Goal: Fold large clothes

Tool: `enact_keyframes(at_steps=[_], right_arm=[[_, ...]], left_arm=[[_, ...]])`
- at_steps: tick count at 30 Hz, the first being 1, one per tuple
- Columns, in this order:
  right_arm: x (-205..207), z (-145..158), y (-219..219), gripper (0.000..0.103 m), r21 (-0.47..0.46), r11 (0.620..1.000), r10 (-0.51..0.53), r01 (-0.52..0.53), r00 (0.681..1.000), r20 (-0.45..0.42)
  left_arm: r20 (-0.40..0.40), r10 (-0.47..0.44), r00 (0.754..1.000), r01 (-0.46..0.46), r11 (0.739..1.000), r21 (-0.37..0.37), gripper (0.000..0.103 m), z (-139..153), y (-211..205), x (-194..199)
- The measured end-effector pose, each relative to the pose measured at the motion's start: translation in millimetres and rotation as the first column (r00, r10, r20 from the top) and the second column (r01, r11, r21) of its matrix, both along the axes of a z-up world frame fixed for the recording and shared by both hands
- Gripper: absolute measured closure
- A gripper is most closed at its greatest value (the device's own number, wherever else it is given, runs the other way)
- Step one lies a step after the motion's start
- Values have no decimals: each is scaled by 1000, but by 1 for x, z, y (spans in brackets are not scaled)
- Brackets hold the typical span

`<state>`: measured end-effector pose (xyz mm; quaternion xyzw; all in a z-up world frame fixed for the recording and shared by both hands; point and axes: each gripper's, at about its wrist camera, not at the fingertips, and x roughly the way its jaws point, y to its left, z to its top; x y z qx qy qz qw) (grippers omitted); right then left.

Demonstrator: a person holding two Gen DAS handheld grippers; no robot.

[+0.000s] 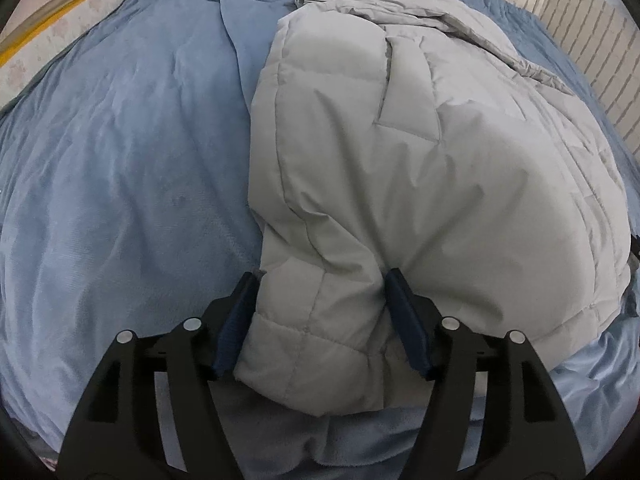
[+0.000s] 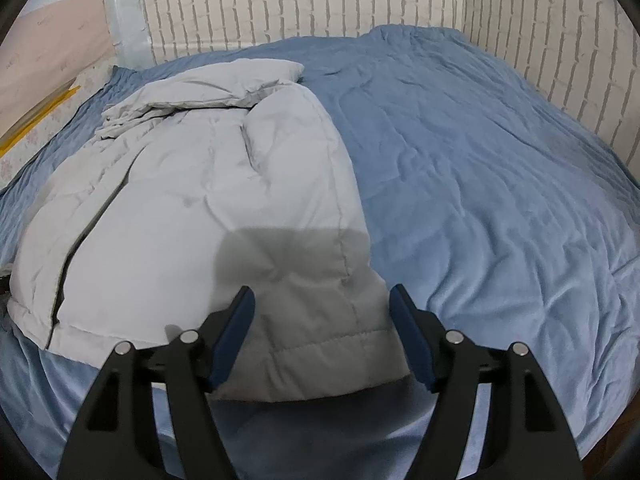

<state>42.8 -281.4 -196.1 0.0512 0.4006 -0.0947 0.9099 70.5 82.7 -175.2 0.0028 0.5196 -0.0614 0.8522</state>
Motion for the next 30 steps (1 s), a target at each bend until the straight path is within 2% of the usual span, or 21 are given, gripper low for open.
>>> enact_keyframes(at_steps=[4, 6, 15, 22, 23, 25, 26, 27, 30], right_arm=[[-1, 0, 1, 32, 3, 1000, 4, -4, 1000, -4], [-1, -1, 1, 29, 7, 1000, 1, -1, 1000, -6], [-1, -14, -9, 21, 105, 994, -6, 9, 999, -34], [3, -23, -10, 22, 155, 988, 18, -10, 999, -51], [4, -23, -9, 24, 154, 988, 27, -19, 998, -53], [7, -22, -6, 54, 150, 988, 53, -44, 997, -53], [8, -21, -1, 66, 139, 988, 71, -63, 996, -54], [9, -21, 2, 73, 128, 989, 87, -79, 994, -59], [14, -21, 8, 75, 90, 992, 101, -94, 992, -77]], left_arm=[[1, 0, 1000, 0, 1000, 3, 37, 1, 1, 0], [8, 2, 1000, -2, 1000, 5, 39, 1, -1, 1], [9, 13, 1000, -13, 1000, -4, 39, -2, 1, 0], [5, 20, 1000, -20, 1000, -24, 38, -4, 5, 0], [4, 19, 1000, -19, 1000, -22, 37, -4, 5, 0], [3, 15, 1000, -15, 1000, -18, 36, -4, 4, 1], [2, 16, 1000, -16, 1000, -19, 36, -4, 4, 1], [2, 17, 1000, -17, 1000, -20, 36, -4, 5, 1], [5, 20, 1000, -20, 1000, -15, 35, -4, 4, 0]])
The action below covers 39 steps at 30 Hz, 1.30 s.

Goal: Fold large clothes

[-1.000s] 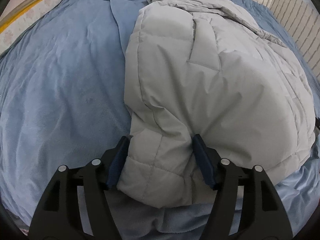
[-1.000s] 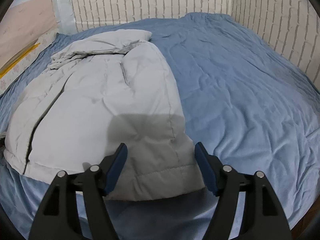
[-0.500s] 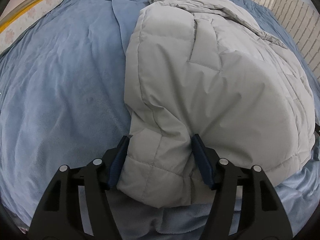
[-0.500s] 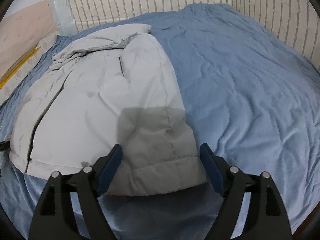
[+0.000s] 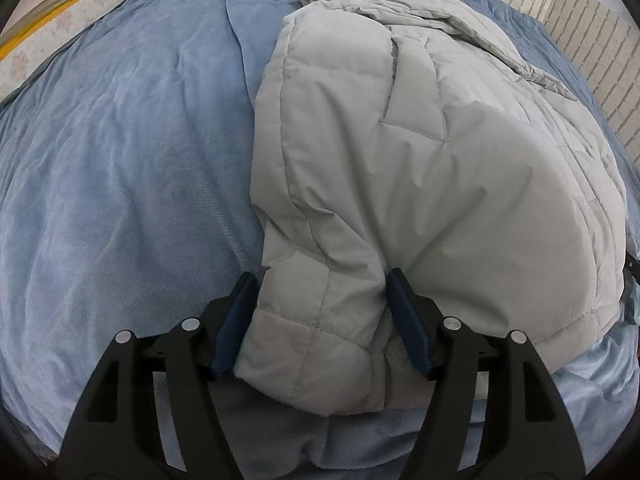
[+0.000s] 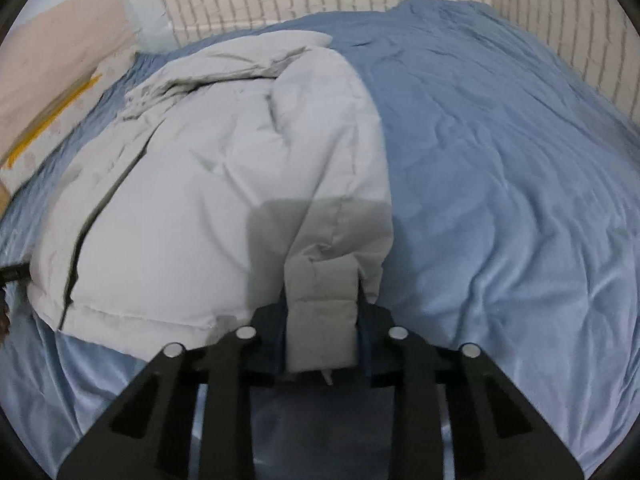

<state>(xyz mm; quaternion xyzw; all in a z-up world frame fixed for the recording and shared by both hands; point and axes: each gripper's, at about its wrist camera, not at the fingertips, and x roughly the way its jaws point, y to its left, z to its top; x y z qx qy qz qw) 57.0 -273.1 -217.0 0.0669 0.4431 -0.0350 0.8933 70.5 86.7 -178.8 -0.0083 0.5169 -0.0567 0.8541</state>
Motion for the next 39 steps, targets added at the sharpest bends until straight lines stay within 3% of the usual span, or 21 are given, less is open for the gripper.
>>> enact_keyframes(at_steps=[2, 6, 9, 13, 15, 17, 18, 20, 21, 22, 24, 29, 32, 36, 39], right_arm=[[4, -3, -1, 73, 4, 1000, 2, -2, 1000, -24], [12, -8, -2, 58, -12, 1000, -8, 8, 999, -53], [9, -8, -3, 55, -16, 1000, -18, 17, 999, -47], [7, -9, -10, 48, 9, 999, -42, 42, 998, -44], [7, -11, -13, 44, 19, 998, -54, 55, 997, -49], [10, -12, -12, 44, 24, 998, -51, 53, 997, -57], [11, -12, -11, 45, 17, 999, -46, 47, 997, -61], [11, -9, -7, 58, 17, 1000, -21, 22, 998, -59], [10, -7, -6, 72, 30, 999, -12, 14, 998, -56], [10, -2, -4, 80, 34, 999, -3, 5, 999, -48], [7, 8, 2, 86, 14, 1000, 6, -6, 1000, -16], [-13, 54, -2, 90, 82, 996, -30, 18, 989, 146], [-25, 82, 6, 90, 70, 997, -1, -14, 978, 209], [-44, 114, 18, 92, 40, 998, 41, -54, 959, 280], [-64, 136, 18, 92, 38, 997, 45, -61, 939, 341]], left_arm=[[0, 0, 1000, 0, 1000, 2, 34, 0, 1, 0], [0, 18, 1000, -18, 1000, -3, 28, 3, 6, 0], [-1, 40, 999, -40, 999, 4, 20, 4, 11, -5], [-21, 28, 999, -28, 999, -25, 19, 0, 14, -5], [-23, 8, 1000, -8, 1000, -16, 23, 0, 11, -4], [-22, -42, 999, 42, 999, -15, 41, 0, 1, 1], [-19, -62, 998, 62, 998, -9, 43, 0, -2, 2], [-12, -92, 996, 92, 996, 0, 58, 3, -7, 5], [-11, -100, 995, 99, 995, -18, 66, 6, -7, 7], [-9, -100, 995, 100, 995, -30, 71, 8, -6, 7], [8, -112, 994, 112, 992, -51, 77, 17, -5, 4], [99, -108, 989, 117, 989, -93, 84, 51, 6, -17], [170, -85, 982, 114, 979, -171, 87, 82, 19, -36], [230, -93, 969, 133, 977, -166, 89, 109, 16, -58], [273, -72, 959, 134, 967, -216, 90, 130, 22, -74]])
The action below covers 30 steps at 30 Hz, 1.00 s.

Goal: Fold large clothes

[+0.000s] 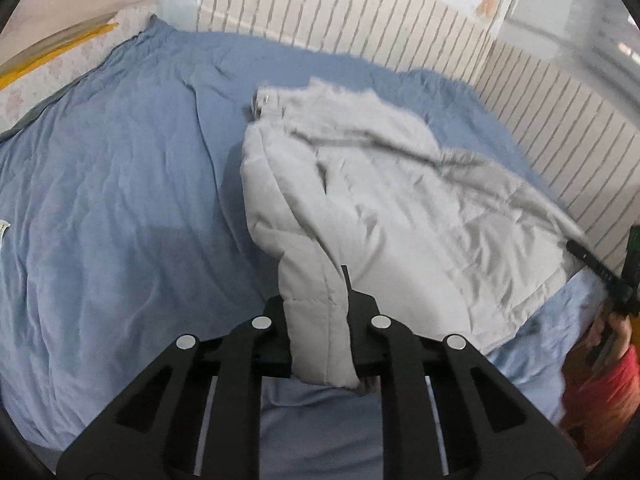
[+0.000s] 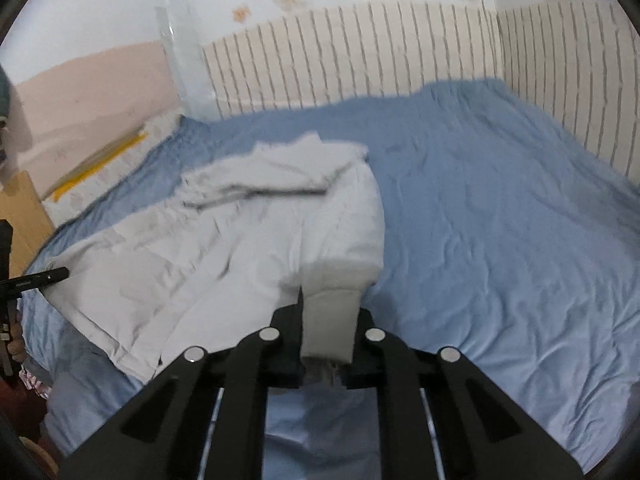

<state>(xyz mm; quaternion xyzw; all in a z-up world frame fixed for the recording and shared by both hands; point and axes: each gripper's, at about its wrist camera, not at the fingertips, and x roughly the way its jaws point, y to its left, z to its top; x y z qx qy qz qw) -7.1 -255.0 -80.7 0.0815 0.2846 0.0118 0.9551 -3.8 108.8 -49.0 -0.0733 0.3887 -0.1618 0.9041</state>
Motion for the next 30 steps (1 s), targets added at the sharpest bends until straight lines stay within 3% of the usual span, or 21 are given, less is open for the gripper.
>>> enact_keyframes(at_steps=[5, 9, 11, 14, 18, 21, 26, 29, 30], right_arm=[[-45, 54, -2, 93, -29, 999, 19, -16, 992, 127], [-67, 88, -2, 93, -59, 998, 24, -12, 979, 204], [-59, 90, -4, 93, -80, 997, 17, -1, 980, 200], [-30, 73, -10, 93, -60, 998, -16, 26, 987, 161], [13, 66, -12, 93, -44, 997, -50, 57, 989, 137], [68, 83, -19, 93, -43, 993, -100, 107, 985, 142], [215, 108, -31, 93, -65, 984, -158, 166, 981, 116], [293, 97, -34, 93, -85, 981, -170, 174, 984, 54], [331, 81, -34, 93, -119, 977, -179, 176, 984, -11]], left_arm=[[122, 28, 992, -23, 999, -42, 90, 57, 16, -49], [227, 50, 972, -42, 998, -40, 90, 100, 25, -83], [260, 44, 965, -44, 999, -6, 89, 109, 23, -84], [237, 51, 970, -63, 997, 43, 88, 97, 13, -62], [204, 54, 977, -67, 996, 60, 88, 88, 0, -7], [228, 55, 972, -78, 993, 93, 88, 101, -13, 44], [256, 83, 963, -126, 980, 155, 87, 126, -41, 172], [229, 111, 967, -163, 961, 223, 85, 114, -54, 263], [201, 123, 972, -173, 952, 251, 85, 99, -58, 294]])
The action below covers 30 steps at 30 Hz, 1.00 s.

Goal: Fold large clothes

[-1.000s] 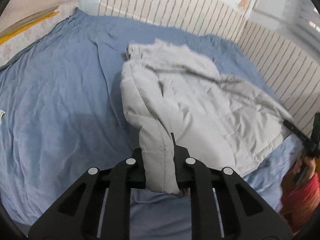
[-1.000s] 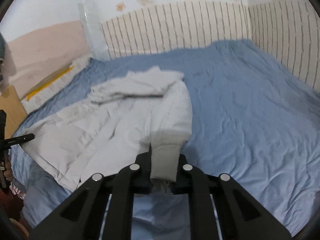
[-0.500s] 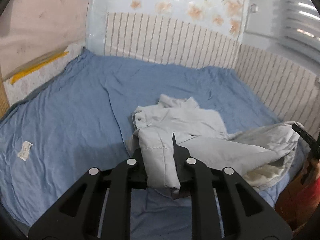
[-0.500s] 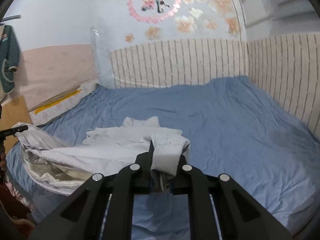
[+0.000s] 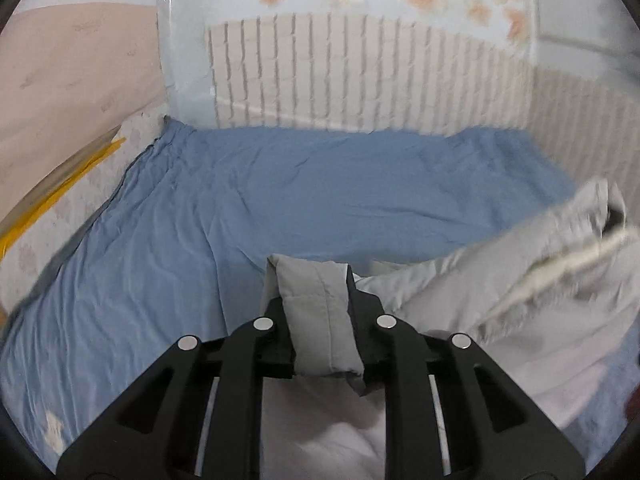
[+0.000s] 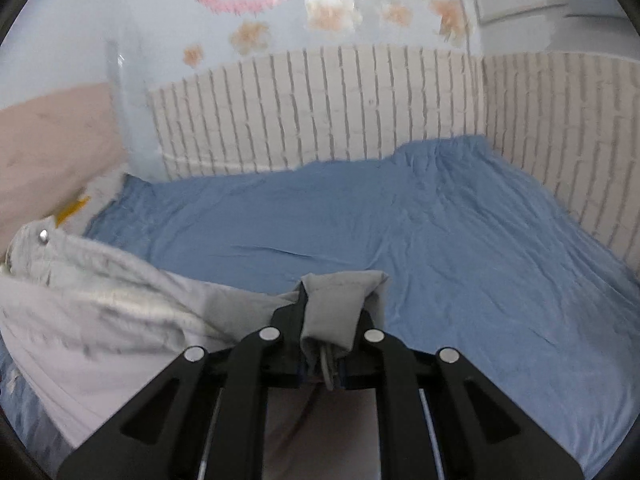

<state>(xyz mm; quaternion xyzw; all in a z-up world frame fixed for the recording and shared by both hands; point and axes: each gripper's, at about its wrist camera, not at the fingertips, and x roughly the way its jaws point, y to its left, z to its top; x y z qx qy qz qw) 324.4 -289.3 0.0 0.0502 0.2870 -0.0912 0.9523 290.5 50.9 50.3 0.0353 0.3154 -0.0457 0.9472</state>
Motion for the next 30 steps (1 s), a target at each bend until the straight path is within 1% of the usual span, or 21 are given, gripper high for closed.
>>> enact_keyframes(at_steps=[1, 3, 4, 5, 6, 9, 11, 12, 13, 14, 15, 16, 17, 19, 22, 25, 26, 27, 28, 29, 30], right_arm=[[24, -16, 1, 93, -16, 1000, -7, 6, 998, -58], [60, -52, 2, 93, -36, 999, -14, 7, 983, -181], [70, -70, 2, 92, -36, 999, -10, 2, 973, -231], [73, -83, 3, 92, -36, 999, -9, 0, 966, -257], [73, -88, 4, 90, -30, 1000, -7, -1, 965, -264], [60, -88, -6, 79, 68, 998, 7, 10, 970, -242], [52, -72, -19, 68, 150, 988, 13, 20, 976, -218], [47, -65, -25, 52, 179, 984, 12, 23, 980, -197], [38, -55, -26, 24, 199, 980, 7, 27, 986, -167], [25, -37, -31, 16, 215, 976, -13, 34, 995, -101], [22, -26, -33, 12, 224, 974, -16, 31, 998, -68], [14, -15, -35, 12, 239, 971, -10, 19, 999, -40], [7, -8, -35, 12, 253, 967, -3, 11, 999, -32], [-1, -7, -32, 12, 248, 969, 3, 10, 999, -51], [-4, -26, -23, 12, 211, 977, 12, 13, 993, -115], [3, -57, -11, 13, 229, 973, 45, 2, 979, -200], [9, -71, -4, 13, 231, 973, 57, -1, 970, -235], [11, -80, 1, 20, 230, 973, 66, -6, 965, -253], [15, -89, 9, 40, 225, 974, 80, -17, 959, -273], [23, -99, 20, 54, 209, 977, 98, -32, 945, -312], [29, -105, 27, 80, 199, 979, 109, -43, 937, -332]], left_arm=[[-38, 13, 999, -13, 1000, 8, 85, -13, -1, 22], [-165, 40, 985, -37, 999, 20, 85, -60, 0, 70], [-203, 43, 978, -39, 999, 26, 84, -76, 0, 79], [-245, 47, 968, -41, 999, 30, 83, -97, 1, 88], [-267, 47, 963, -44, 999, 16, 83, -109, 3, 89], [-257, 42, 965, -58, 997, -55, 79, -107, 8, 78], [-260, 33, 965, -55, 995, -81, 70, -97, 17, 74], [-265, 27, 964, -53, 994, -93, 65, -88, 19, 73], [-264, 24, 964, -52, 993, -101, 51, -78, 22, 71], [-250, 30, 968, -57, 993, -105, 12, -68, 21, 65], [-208, 60, 976, -83, 991, -101, 5, -53, 23, 59], [-173, 61, 983, -81, 991, -108, 3, -46, 25, 48], [-155, 33, 987, -53, 990, -127, 3, -36, 26, 39], [-191, 17, 981, -41, 992, -122, 3, -34, 29, 27], [-245, -9, 969, -20, 993, -115, 3, -49, 23, 15], [-294, -35, 955, 4, 994, -106, 4, -74, 14, 2], [-306, -29, 951, 0, 996, -94, 8, -81, 9, 2], [-324, -27, 946, 1, 997, -79, 13, -91, 2, 9], [-352, -31, 936, 11, 998, -58, 31, -103, -2, 15], [-379, -36, 925, 23, 999, -38, 49, -113, -11, 22], [-393, -28, 919, 26, 1000, -9, 52, -122, -20, 32]])
